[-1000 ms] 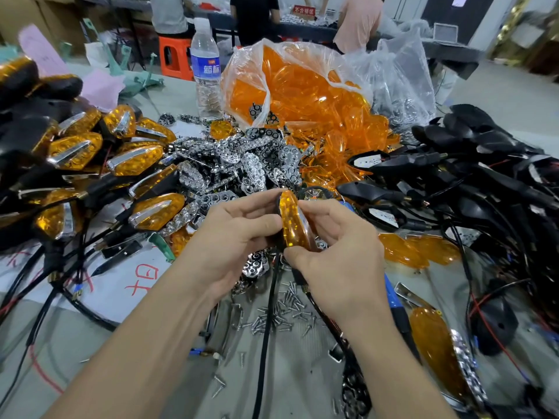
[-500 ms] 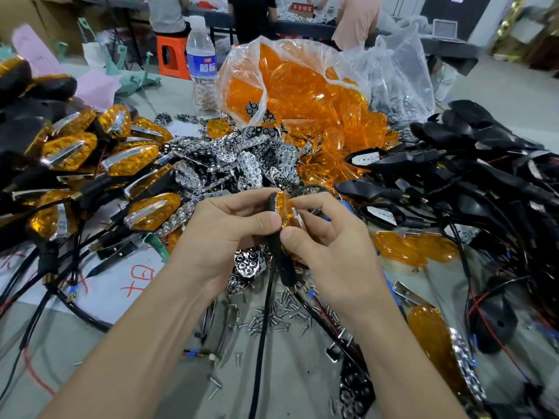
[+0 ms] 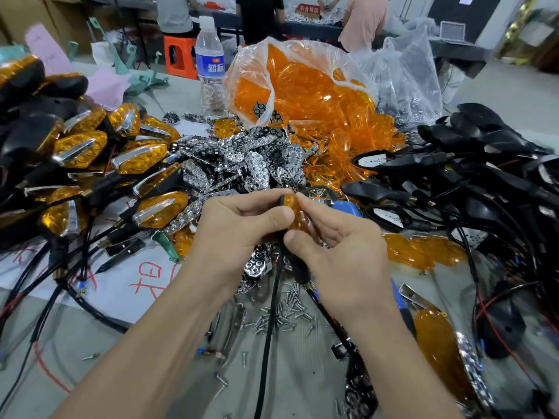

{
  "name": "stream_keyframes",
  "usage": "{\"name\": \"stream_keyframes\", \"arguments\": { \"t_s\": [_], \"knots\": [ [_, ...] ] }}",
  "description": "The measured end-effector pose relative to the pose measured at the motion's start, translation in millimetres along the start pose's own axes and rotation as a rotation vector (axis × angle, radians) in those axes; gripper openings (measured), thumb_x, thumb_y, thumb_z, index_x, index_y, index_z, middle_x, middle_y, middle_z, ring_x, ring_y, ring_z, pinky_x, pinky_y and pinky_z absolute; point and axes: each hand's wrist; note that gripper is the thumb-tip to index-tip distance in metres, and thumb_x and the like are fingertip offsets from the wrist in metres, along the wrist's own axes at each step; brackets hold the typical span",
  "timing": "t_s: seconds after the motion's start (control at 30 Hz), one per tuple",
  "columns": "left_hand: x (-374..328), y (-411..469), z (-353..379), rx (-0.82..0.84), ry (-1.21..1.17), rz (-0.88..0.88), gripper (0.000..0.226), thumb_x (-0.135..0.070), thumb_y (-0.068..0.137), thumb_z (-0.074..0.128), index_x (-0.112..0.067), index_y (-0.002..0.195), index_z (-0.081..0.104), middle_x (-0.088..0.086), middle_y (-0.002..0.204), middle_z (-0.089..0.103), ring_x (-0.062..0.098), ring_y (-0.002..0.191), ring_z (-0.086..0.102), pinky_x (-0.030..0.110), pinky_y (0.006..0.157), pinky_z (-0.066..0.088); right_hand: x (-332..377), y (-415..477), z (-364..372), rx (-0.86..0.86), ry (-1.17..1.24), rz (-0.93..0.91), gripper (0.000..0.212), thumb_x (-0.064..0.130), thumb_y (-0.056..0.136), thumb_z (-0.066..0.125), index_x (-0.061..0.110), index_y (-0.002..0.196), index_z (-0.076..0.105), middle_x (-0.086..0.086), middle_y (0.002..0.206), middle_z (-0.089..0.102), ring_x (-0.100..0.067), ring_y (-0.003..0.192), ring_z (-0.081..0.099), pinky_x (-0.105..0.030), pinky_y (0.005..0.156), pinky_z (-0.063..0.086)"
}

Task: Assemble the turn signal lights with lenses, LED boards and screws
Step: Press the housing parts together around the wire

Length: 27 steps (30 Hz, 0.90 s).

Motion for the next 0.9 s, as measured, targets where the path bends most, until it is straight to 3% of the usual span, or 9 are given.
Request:
{"name": "stream_keyframes", "arguments": {
  "t_s": [0.1,0.17,0.27,0.33,0.47,0.57,0.67,0.8,0.9],
  "knots": [
    [5.7,-1.8,4.2,-0.01,0.038,-0.001,0.023,-0.011,0.069,0.081,-0.017,0.09,0.085,0.009,0.088,0.08,0.016,0.078,0.075,0.022,0.072,0.059,-4.3,-9.6,15.1,-0.128,-0.304,-0.071,0.05,0.023,0.088,0.08,0.043,0.133,0.069,0.017,0.09,0.076,0.007,0.078,0.064,-0.008,0.078,0.049],
    [8.7,-1.7,7.1,-0.019,0.064,0.002,0.021,0.0,0.076,0.079,-0.015,0.09,0.084,0.009,0.085,0.079,0.015,0.074,0.072,0.022,0.07,0.057,-4.5,-12.5,18.8,-0.113,-0.393,-0.126,0.051,0.026,0.087,0.079,0.049,0.131,0.067,0.016,0.078,0.069,0.003,0.071,0.06,-0.008,0.072,0.047],
    [5.6,2.6,5.3,-0.057,-0.029,-0.056,0.019,-0.002,0.072,0.075,-0.013,0.087,0.081,0.007,0.079,0.076,0.015,0.069,0.068,0.023,0.065,0.057,-0.7,0.6,-0.6,0.011,-0.089,-0.003,0.048,0.019,0.083,0.083,0.048,0.119,0.073,0.02,0.104,0.078,0.005,0.093,0.071,-0.016,0.086,0.056],
    [1.6,3.5,2.6,0.025,-0.106,-0.101,0.019,-0.009,0.071,0.072,-0.011,0.089,0.079,0.009,0.087,0.076,0.019,0.077,0.07,0.031,0.071,0.06,-0.2,8.0,-17.3,0.063,0.105,0.165,0.049,0.024,0.083,0.084,0.038,0.128,0.07,0.009,0.121,0.076,0.001,0.109,0.07,-0.023,0.094,0.057],
    [-3.8,2.9,-1.0,0.119,-0.158,-0.088,0.017,-0.014,0.078,0.067,-0.014,0.09,0.079,0.01,0.097,0.076,0.024,0.084,0.071,0.037,0.071,0.061,0.3,6.5,-18.0,0.338,0.212,0.223,0.035,0.035,0.085,0.075,0.033,0.12,0.072,-0.007,0.1,0.078,-0.02,0.087,0.072,-0.033,0.077,0.062],
    [-5.5,4.4,-7.4,0.087,-0.011,-0.062,0.02,-0.016,0.076,0.07,-0.015,0.092,0.081,0.011,0.101,0.078,0.024,0.085,0.072,0.034,0.074,0.062,-1.6,6.1,-15.1,0.231,0.106,0.103,0.024,0.031,0.085,0.074,0.041,0.108,0.078,0.005,0.082,0.074,-0.011,0.073,0.065,-0.024,0.069,0.053],
    [-3.7,6.3,-14.0,0.062,0.151,-0.073,0.026,-0.015,0.076,0.072,-0.011,0.101,0.08,0.013,0.099,0.079,0.023,0.087,0.074,0.033,0.08,0.064,-5.1,4.6,-13.3,0.158,0.001,0.02,0.037,0.025,0.086,0.076,0.061,0.096,0.074,0.012,0.09,0.08,-0.011,0.083,0.074,-0.035,0.08,0.061],
    [-1.1,6.9,-15.6,0.009,0.136,-0.068,0.019,-0.002,0.083,0.071,-0.006,0.099,0.079,0.017,0.097,0.079,0.025,0.084,0.075,0.033,0.073,0.064,-4.0,1.3,-6.7,0.134,-0.03,-0.029,0.029,0.03,0.085,0.072,0.058,0.095,0.074,0.004,0.089,0.079,-0.022,0.087,0.074,-0.047,0.083,0.062],
    [0.0,8.0,-16.3,-0.006,0.12,-0.07,0.02,-0.002,0.08,0.071,-0.004,0.099,0.078,0.014,0.091,0.08,0.022,0.079,0.075,0.03,0.067,0.062,-4.9,-0.6,-6.0,0.104,-0.108,-0.062,0.025,0.035,0.085,0.071,0.059,0.092,0.073,0.004,0.087,0.077,-0.022,0.084,0.072,-0.048,0.08,0.061]
  ]
}}
Point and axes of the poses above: each hand's wrist, its own y-axis towards the middle knuckle, its own z-axis out of the palm, x = y × z
